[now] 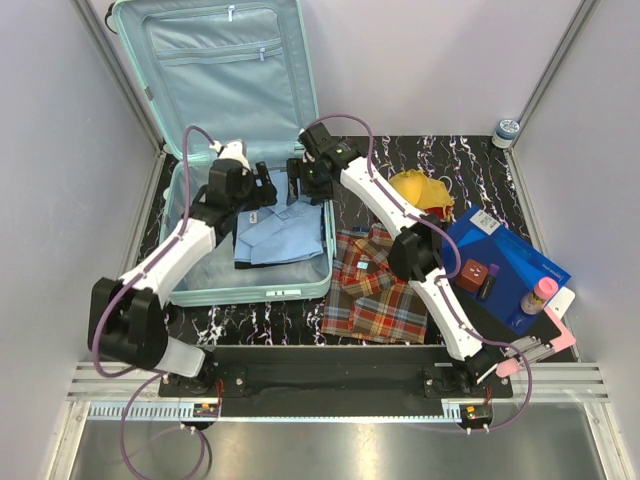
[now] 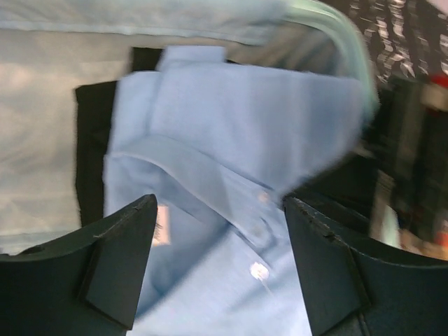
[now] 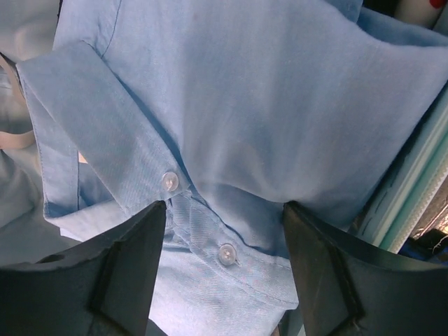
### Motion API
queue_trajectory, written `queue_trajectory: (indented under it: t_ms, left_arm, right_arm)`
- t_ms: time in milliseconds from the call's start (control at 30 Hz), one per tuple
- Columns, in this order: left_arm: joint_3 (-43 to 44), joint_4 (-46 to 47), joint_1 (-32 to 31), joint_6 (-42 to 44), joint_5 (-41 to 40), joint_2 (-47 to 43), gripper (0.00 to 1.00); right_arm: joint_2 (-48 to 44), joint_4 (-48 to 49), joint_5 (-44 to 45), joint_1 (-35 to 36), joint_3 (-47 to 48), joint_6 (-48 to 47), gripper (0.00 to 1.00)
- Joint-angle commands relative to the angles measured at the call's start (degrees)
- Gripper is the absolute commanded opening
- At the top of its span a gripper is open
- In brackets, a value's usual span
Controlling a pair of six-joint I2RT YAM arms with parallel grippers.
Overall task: Pack the luggage
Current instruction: Pick up the clothes at the center of the board.
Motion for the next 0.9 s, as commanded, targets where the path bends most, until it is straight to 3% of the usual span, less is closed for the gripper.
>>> queue_trajectory:
  t_ms: [0, 200, 567, 667, 867]
  left_arm:
    - [-3.10, 2.16, -4.24, -1.34, -2.78, -7.27, 0.79]
    - [-9.60, 5.68, -8.72, -3.54, -2.08, -13.34, 0.79]
    - [-13.40, 9.29, -15.85, -2.39, 1.70, -14.84, 0.86]
    - [-13.39, 8.93, -17.60, -3.01, 2.23, -14.67, 0.87]
    - [-12.25, 6.91, -23.14, -2.48, -0.14, -13.88, 0.89]
  right_arm:
    - [-3.12, -1.83, 1.98, -0.30, 1.37, -0.72, 0.77]
    - [-8.92, -1.56, 3.91, -1.79, 0.14, -0.45, 0.78]
    - [-19.37, -0.42, 3.47, -5.83, -7.58, -2.12, 0.82]
    - [-25.78, 0.37, 5.05, -7.24, -17.41, -3.18, 0.82]
    - [-47.30, 10.38, 5.84, -11.45, -55.68, -1.16, 0.80]
